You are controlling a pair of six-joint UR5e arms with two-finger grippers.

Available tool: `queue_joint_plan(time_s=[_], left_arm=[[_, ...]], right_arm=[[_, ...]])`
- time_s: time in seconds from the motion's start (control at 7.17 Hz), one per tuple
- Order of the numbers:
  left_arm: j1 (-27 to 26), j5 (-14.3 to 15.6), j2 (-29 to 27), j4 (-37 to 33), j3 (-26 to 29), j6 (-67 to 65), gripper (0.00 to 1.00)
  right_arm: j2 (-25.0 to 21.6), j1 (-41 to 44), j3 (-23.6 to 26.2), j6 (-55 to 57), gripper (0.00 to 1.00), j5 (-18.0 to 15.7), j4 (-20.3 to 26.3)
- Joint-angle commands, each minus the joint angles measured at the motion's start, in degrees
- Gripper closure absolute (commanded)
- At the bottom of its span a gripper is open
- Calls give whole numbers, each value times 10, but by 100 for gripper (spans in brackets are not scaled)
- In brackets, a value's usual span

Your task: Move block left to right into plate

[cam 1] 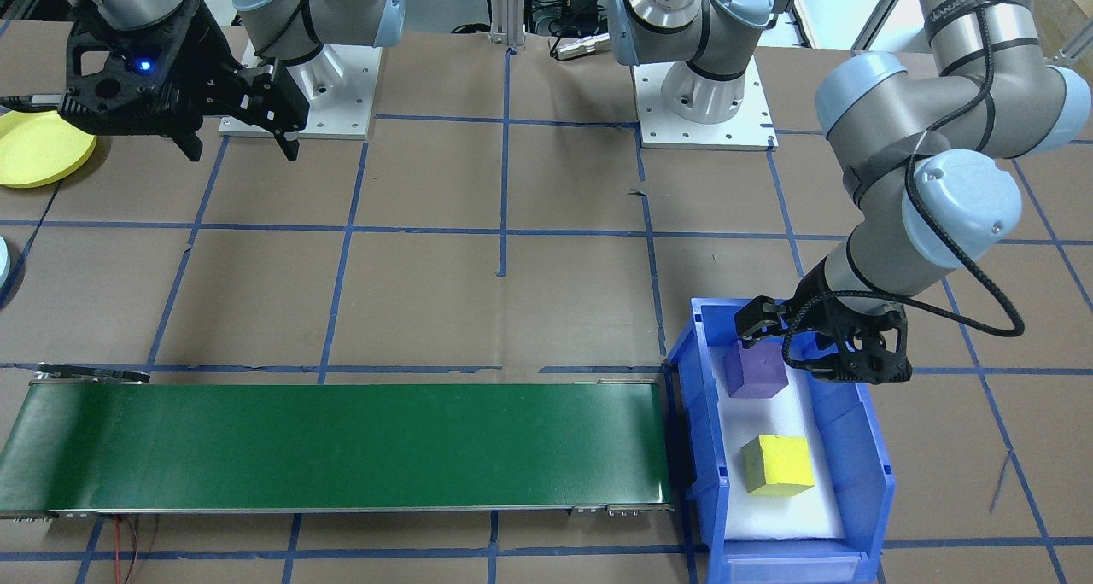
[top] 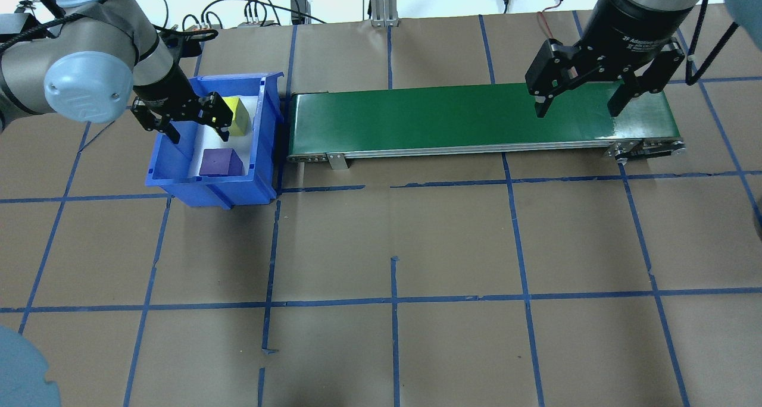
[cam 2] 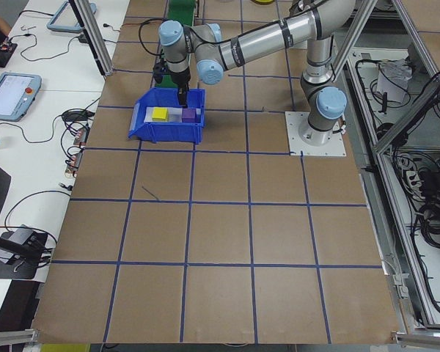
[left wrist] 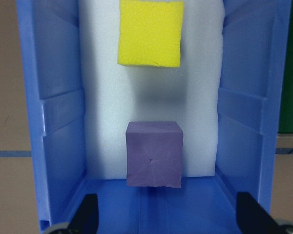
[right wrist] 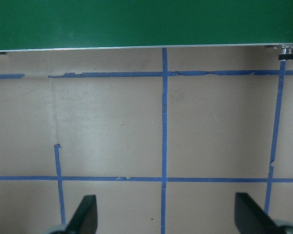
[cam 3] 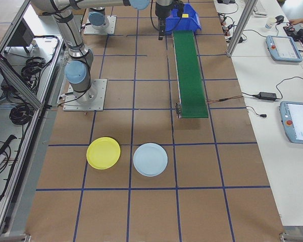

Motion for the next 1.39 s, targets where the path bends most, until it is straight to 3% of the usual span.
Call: queue_joint_plan(time_s=[0.0,0.56,0.84,0.98,1.12,1.25], left_arm=[[1,-6,-27,60,-35,4,0],[1,-5,-39,76,-64,4,0],[1,-5,-57,92,-64,5,11],[1,-5,-58,93,-56,5,33],[2,-6,-58,94,-54,4,80],[6,-5,-56,95,-49,9,90]], right_arm=[[0,0,0,1,0,0,-1],[0,0,0,0,0,0,-1],[3,-2,3,1,0,-1,-2],[2,-6,4,1,0,0,-8],[3,-6,4,0,0,0,-9],[3,-6,4,1,0,0,-9]])
